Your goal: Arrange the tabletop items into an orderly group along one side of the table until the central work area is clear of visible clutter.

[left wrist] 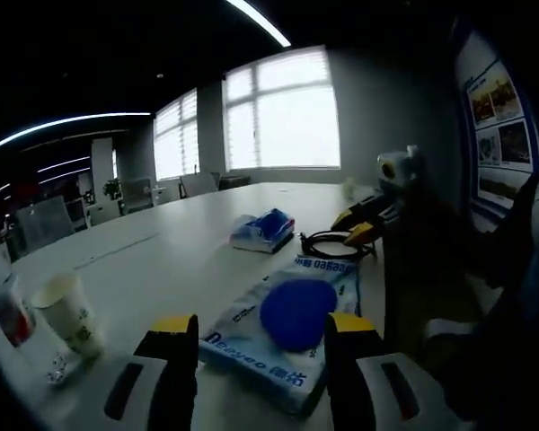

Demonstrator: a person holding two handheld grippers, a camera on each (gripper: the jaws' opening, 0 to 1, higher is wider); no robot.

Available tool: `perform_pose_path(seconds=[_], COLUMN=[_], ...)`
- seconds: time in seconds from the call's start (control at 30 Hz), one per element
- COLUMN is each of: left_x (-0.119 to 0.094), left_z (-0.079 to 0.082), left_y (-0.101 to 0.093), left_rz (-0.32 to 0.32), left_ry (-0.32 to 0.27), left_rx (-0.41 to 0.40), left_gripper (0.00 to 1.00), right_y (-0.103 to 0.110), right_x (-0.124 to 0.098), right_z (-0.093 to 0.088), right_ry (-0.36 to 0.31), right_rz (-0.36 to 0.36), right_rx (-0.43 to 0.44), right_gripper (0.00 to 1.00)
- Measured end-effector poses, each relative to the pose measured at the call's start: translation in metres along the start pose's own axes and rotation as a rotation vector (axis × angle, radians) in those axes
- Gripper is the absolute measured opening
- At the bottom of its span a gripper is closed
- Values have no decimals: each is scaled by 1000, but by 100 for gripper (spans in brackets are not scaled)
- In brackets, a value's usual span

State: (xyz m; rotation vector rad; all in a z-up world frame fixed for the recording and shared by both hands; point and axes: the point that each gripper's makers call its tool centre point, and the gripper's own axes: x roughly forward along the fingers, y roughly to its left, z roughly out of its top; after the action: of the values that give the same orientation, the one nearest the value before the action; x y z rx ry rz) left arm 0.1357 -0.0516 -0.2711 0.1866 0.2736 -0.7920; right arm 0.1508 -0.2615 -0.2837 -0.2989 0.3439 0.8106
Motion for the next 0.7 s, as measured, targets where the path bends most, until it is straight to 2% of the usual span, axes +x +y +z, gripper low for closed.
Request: perform_pose_path(seconds=[0.33,0.7], left_x=[-18,-18], left_z=[-19,-39], left_y=[-2,-14], left_rz=[8,-21], left_ry=[12,49], left_rx=[-5,7], left_gripper=[55,54], right_y=[16,36], right_x=[1,12], right_z=[0,-16], right_ry=[-30,10], right_rz=[39,110], right_rx=[-2,1], right_gripper=[25,22])
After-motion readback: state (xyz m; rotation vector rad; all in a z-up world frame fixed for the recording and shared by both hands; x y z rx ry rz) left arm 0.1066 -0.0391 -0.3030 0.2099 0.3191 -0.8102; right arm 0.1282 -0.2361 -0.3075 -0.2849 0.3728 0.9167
